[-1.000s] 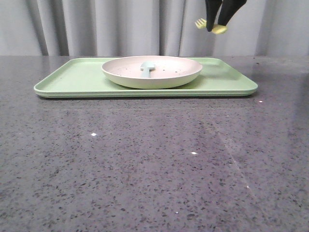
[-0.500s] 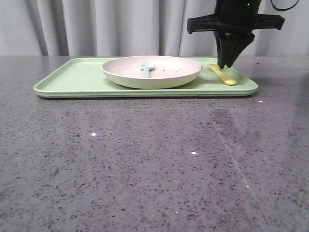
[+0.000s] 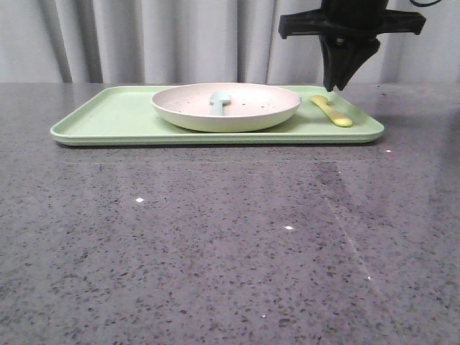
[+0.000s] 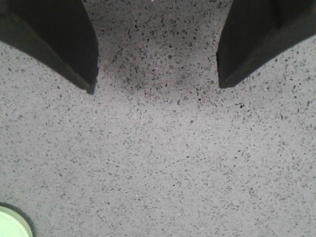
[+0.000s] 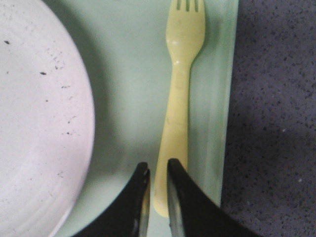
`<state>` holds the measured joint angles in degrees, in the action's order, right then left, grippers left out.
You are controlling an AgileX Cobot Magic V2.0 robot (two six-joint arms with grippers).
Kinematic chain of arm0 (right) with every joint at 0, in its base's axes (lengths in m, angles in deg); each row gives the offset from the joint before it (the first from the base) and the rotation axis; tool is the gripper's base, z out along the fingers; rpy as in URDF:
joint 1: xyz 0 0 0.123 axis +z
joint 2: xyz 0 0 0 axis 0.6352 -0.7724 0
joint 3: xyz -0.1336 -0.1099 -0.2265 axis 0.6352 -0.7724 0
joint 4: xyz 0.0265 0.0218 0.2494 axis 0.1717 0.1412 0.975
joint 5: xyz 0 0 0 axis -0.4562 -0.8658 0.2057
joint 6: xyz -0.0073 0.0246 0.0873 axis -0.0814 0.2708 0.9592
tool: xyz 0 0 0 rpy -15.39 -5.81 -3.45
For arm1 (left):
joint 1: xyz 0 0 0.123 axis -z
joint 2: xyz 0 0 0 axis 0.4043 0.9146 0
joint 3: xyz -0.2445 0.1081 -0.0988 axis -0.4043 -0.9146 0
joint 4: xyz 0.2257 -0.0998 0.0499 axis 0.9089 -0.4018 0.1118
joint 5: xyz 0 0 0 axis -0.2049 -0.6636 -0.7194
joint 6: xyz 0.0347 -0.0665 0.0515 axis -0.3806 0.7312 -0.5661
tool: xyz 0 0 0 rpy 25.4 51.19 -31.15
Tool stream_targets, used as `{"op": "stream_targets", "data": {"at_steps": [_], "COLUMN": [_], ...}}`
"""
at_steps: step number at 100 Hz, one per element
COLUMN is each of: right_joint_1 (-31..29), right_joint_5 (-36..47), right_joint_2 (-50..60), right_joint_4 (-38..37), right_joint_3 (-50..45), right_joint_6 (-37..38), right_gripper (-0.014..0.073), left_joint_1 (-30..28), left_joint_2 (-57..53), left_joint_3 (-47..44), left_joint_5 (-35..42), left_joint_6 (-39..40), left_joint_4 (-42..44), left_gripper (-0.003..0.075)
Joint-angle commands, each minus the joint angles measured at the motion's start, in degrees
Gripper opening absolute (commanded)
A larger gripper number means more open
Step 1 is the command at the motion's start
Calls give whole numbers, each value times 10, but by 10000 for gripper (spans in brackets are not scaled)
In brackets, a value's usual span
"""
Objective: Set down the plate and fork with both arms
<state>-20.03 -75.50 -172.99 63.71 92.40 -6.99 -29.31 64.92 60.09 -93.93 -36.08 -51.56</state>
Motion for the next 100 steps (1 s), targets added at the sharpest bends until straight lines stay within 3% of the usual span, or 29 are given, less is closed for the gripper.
{"op": "stream_targets", "data": {"at_steps": [1, 43, 100], "right_joint_1": [-3, -3, -66], "right_joint_5": [24, 0, 93], "right_joint_2": [50, 143, 396], "right_joint_4": [-13, -91, -89], "right_joint_3": [14, -25, -336], "right_joint_6": [-8, -18, -18], "right_gripper": [112, 112, 111], "left_joint_1": [-1, -1, -1], "left_joint_2": [-1, -1, -1], "left_joint_3": [15, 15, 15], "left_joint_5": [29, 29, 29], "left_joint_6": [1, 1, 1], "left_joint_4": [-3, -3, -3], "left_gripper": [492, 492, 492]}}
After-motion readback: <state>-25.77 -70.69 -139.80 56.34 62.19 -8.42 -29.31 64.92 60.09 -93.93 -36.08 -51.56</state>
